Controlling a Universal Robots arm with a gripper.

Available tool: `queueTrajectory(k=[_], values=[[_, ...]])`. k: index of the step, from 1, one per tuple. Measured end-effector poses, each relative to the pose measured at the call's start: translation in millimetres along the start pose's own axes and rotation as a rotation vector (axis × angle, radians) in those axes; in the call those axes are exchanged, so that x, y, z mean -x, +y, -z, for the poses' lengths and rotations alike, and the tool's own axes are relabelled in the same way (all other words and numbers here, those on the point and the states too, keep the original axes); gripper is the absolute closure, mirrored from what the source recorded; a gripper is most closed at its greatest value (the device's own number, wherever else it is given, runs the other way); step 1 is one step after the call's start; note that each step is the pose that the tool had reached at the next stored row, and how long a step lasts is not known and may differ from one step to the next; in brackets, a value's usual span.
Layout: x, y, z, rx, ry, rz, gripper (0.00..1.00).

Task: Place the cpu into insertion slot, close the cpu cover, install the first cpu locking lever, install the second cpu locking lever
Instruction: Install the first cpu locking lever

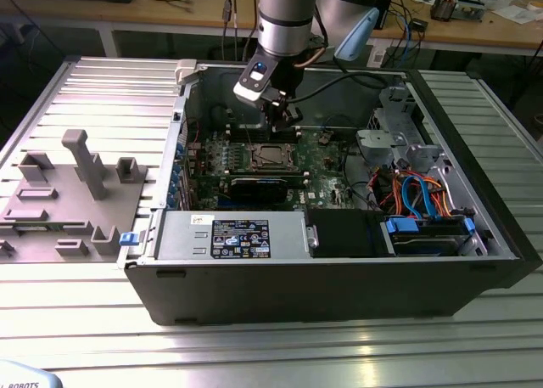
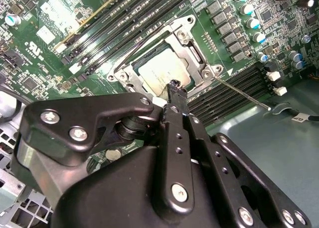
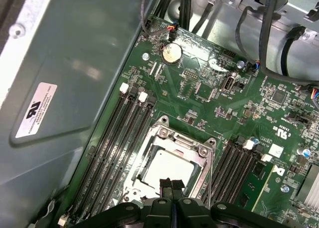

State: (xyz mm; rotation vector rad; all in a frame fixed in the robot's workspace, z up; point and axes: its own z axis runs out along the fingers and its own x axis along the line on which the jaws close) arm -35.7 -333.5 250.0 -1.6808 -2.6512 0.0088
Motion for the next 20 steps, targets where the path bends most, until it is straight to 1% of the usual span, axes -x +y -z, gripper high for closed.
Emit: queueTrajectory(k=[20], values=[[0.0, 0.0, -0.5, 0.0001, 0.0003, 0.011, 0.89]])
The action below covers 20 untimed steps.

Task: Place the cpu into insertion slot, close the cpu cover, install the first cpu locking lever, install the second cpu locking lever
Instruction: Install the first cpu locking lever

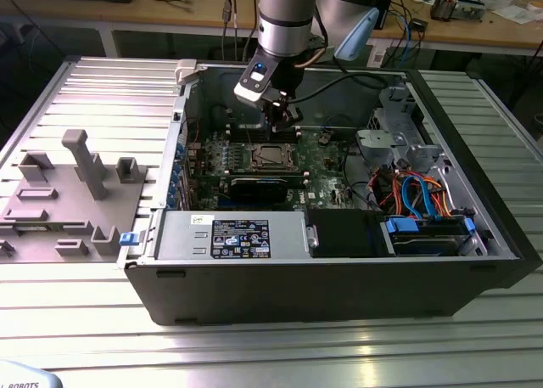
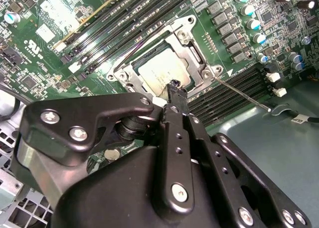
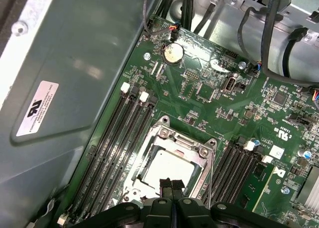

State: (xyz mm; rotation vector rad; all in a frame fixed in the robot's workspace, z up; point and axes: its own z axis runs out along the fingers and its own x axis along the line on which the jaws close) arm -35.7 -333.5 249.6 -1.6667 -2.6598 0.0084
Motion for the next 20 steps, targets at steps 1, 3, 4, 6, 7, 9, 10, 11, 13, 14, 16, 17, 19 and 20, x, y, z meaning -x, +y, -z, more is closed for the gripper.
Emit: queueTrajectory(k=[1, 3, 4, 6, 7, 9, 10, 11, 13, 14, 16, 17, 19, 20], values=[[0.0, 0.0, -0.1, 0.0001, 0.0, 0.0, 0.89], [0.0, 0.0, -0.1, 0.0, 0.0, 0.001, 0.89], [0.0, 0.0, -0.1, 0.0, 0.0, 0.002, 0.89], [0.0, 0.0, -0.1, 0.0, 0.0, 0.004, 0.89], [0.0, 0.0, -0.1, 0.0, 0.0, 0.007, 0.89], [0.0, 0.0, -0.1, 0.0, 0.0, 0.014, 0.89], [0.0, 0.0, -0.1, 0.0, -0.0001, 0.016, 0.89], [0.0, 0.0, -0.1, 0.0, -0.0001, 0.021, 0.89], [0.0, 0.0, -0.2, 0.0001, -0.0002, 0.034, 0.89], [0.0, 0.0, -0.1, 0.0, -0.0002, 0.039, 0.89], [0.0, 0.0, -0.2, 0.0, -0.0002, 0.048, 0.89], [0.0, 0.0, -0.2, 0.0001, -0.0003, 0.051, 0.89], [0.0, 0.0, -0.2, 0.0001, -0.0004, 0.059, 0.89], [0.0, 0.0, -0.2, 0.0001, -0.0003, 0.062, 0.89]])
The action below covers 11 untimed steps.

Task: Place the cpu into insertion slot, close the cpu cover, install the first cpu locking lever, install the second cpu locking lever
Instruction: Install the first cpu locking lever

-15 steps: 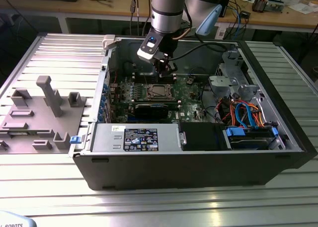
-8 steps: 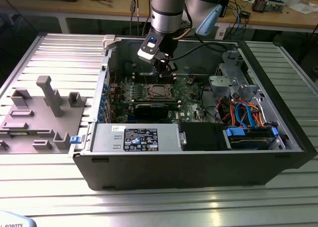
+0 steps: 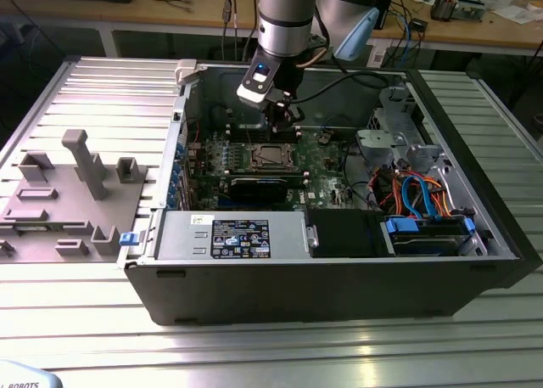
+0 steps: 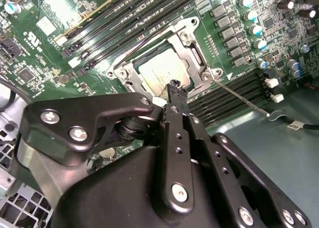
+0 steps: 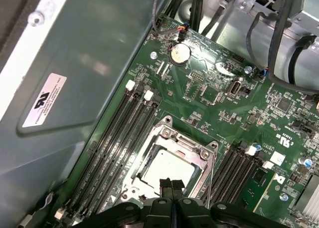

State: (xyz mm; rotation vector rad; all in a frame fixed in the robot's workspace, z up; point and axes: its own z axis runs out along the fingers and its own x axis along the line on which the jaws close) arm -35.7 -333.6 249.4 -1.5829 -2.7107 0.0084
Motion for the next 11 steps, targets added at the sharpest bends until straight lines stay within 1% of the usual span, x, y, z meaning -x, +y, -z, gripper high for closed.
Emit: queueTrajectory(k=[7, 10, 11], values=[[0.0, 0.0, -0.1, 0.0001, -0.0002, 0.023, 0.89], [0.0, 0.0, -0.3, 0.0001, -0.0004, 0.067, 0.89], [0.0, 0.0, -0.3, 0.0001, -0.0004, 0.073, 0.89]])
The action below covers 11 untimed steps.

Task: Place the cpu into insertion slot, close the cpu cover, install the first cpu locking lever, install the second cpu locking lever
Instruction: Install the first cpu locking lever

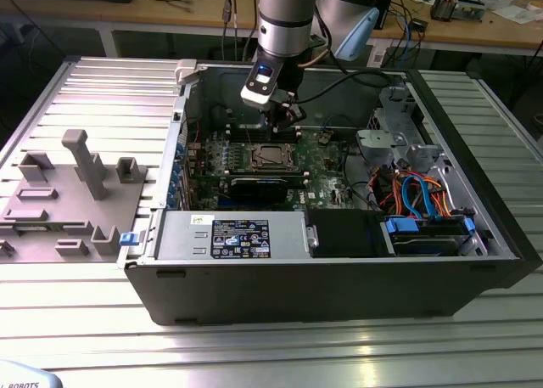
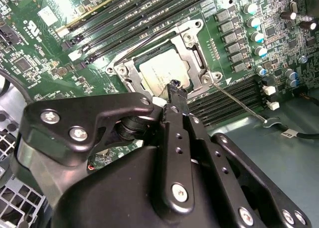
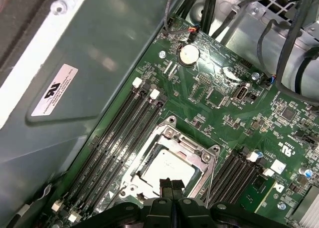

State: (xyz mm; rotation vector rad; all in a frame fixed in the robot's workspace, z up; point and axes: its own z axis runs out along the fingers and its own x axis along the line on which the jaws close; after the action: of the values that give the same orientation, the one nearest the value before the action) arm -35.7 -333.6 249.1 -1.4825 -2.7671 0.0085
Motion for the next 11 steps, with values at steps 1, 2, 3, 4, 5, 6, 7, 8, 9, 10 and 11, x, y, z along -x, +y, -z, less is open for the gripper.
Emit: queueTrajectory(k=[1, 2, 3, 4, 5, 6, 7, 8, 9, 10, 11], values=[[0.0, 0.0, 0.0, 0.0, -0.0001, 0.002, 0.89], [0.0, 0.0, 0.0, 0.0, 0.0, 0.004, 0.89], [0.0, 0.0, 0.0, 0.0, -0.0001, 0.005, 0.89], [0.0, 0.0, 0.0, 0.0, -0.0001, 0.007, 0.89], [0.0, 0.0, 0.0, 0.0, -0.0001, 0.009, 0.89], [0.0, 0.0, 0.0, 0.0, -0.0001, 0.01, 0.89], [0.0, 0.0, 0.0, -0.0001, -0.0002, 0.012, 0.89], [0.0, 0.0, 0.0, -0.0001, -0.0002, 0.013, 0.89], [0.0, 0.0, 0.0, -0.0001, -0.0002, 0.015, 0.89], [0.0, 0.0, 0.0, -0.0001, -0.0002, 0.016, 0.89], [0.0, 0.0, 0.0, 0.0, -0.0001, 0.018, 0.89]])
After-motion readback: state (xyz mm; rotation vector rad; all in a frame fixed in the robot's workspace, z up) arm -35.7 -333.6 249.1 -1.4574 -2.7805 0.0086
